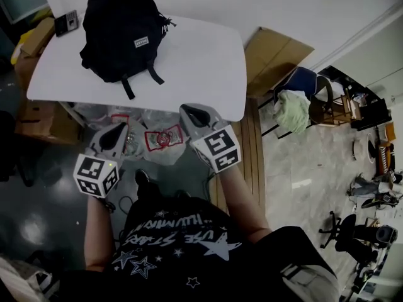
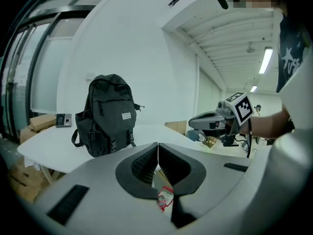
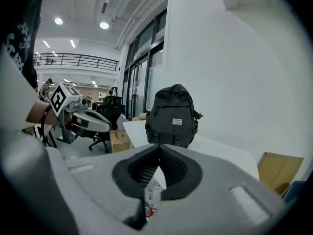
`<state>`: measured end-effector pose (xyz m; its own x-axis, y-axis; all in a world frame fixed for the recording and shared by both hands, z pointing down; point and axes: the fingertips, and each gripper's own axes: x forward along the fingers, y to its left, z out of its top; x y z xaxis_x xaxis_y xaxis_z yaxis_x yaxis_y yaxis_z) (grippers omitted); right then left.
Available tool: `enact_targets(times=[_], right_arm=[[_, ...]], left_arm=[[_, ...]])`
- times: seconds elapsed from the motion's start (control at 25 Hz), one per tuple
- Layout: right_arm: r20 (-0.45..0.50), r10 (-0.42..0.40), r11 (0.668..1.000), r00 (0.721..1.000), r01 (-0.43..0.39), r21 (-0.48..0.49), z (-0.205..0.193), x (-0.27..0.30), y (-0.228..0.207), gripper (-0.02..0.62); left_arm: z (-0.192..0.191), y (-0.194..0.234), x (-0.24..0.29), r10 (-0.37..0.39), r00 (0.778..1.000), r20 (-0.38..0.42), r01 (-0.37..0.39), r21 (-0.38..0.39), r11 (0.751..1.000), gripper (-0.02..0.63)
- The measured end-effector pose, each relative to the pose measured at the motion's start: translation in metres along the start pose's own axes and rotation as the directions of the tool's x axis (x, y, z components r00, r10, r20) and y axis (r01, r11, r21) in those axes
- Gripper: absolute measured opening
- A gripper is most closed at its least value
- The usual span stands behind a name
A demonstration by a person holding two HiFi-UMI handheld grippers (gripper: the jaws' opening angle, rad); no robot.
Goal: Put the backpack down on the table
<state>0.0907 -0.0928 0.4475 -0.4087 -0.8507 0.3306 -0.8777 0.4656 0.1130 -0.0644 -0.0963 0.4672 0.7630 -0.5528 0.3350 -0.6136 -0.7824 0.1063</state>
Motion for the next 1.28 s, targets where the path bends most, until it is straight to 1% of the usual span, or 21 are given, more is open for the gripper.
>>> enact_targets(times=[0.2, 0.32, 0.48, 0.6, 0.96, 1.12, 1.28], right_arm=[[-0.008, 0.019, 1.0, 1.0, -0.019, 0.003, -0.016, -0.038, 0.003, 0.0], [-0.01, 0.043, 0.999, 0.999, -0.043, 0.005, -0.024, -0.057, 0.008, 0.0], [0.0, 0.083, 0.997, 0.997, -0.083, 0.003, -0.03, -0.082, 0.018, 0.0], [0.001, 0.096, 0.995, 0.995, -0.096, 0.007, -0.037, -0.094, 0.022, 0.0], [0.017, 0.148, 0.989, 0.989, -0.149, 0.001, -0.036, -0.12, 0.035, 0.0], [0.027, 0.168, 0.986, 0.985, -0.168, -0.007, -0.035, -0.128, 0.045, 0.0], [0.042, 0.165, 0.986, 0.985, -0.165, -0.011, -0.029, -0.131, 0.05, 0.0]], left_arm=[[-0.013, -0.036, -0.013, 0.042, 0.999, -0.01, -0.042, -0.015, 0.999, 0.009], [-0.02, -0.057, -0.018, 0.061, 0.998, -0.017, -0.061, -0.008, 0.998, 0.009], [-0.027, -0.086, -0.024, 0.079, 0.997, -0.015, -0.079, -0.019, 0.997, 0.009], [-0.03, -0.101, -0.031, 0.093, 0.996, -0.017, -0.093, -0.018, 0.996, 0.009], [-0.021, -0.13, -0.057, 0.155, 0.988, 0.01, -0.155, -0.029, 0.988, 0.009], [-0.019, -0.142, -0.063, 0.159, 0.987, 0.023, -0.159, -0.03, 0.987, 0.009], [-0.018, -0.146, -0.067, 0.148, 0.988, 0.033, -0.148, -0.022, 0.989, 0.009]])
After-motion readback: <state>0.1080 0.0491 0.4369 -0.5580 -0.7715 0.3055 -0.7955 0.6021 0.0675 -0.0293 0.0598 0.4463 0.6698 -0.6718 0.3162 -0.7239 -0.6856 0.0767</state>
